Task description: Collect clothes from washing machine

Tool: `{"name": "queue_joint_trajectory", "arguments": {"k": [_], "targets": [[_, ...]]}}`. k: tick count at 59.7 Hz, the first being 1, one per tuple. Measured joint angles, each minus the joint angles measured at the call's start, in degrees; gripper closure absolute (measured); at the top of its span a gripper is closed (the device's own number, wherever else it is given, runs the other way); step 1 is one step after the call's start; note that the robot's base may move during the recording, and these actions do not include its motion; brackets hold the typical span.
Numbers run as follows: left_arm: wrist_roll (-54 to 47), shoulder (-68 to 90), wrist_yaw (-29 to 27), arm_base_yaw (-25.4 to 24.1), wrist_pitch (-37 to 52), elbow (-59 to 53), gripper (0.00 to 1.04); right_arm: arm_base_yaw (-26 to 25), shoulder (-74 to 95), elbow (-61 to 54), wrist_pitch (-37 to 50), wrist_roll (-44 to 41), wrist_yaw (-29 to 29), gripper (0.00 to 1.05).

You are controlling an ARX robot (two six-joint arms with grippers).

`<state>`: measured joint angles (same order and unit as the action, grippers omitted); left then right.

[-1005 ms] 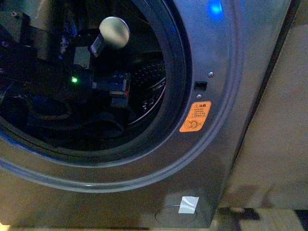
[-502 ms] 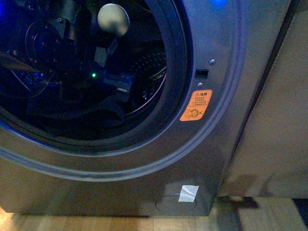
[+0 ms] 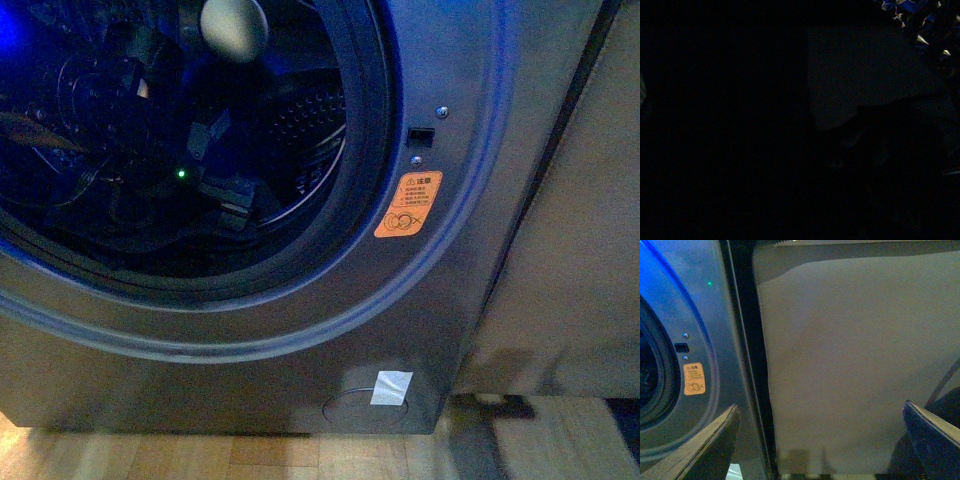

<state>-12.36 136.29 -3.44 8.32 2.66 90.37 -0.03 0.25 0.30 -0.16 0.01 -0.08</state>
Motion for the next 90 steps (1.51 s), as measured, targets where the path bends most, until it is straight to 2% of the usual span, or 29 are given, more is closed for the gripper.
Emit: {"name": "queue_joint_trajectory", "arguments": {"k": [6, 45, 66, 90], "targets": [[0.46, -0.39, 1.36, -0.04, 0.13, -0.66, 0.07, 0.00, 0.00, 0.00, 0.00, 0.00, -0.02, 0.07], [2.95, -13.38, 10.32, 0.72, 7.72, -16.06, 1.02, 0.00, 0.00, 0.00, 0.00, 0.00, 0.00, 0.07], [5.33, -27.54, 15.76, 0.70, 11.54, -27.96, 1.01, 0.00, 0.00, 0.00, 0.00, 0.00, 0.00, 0.07], [5.35, -50.88, 23.06, -0.07, 13.44, -45.77, 1.01, 0.00, 0.00, 0.00, 0.00, 0.00, 0.00, 0.07]]}}
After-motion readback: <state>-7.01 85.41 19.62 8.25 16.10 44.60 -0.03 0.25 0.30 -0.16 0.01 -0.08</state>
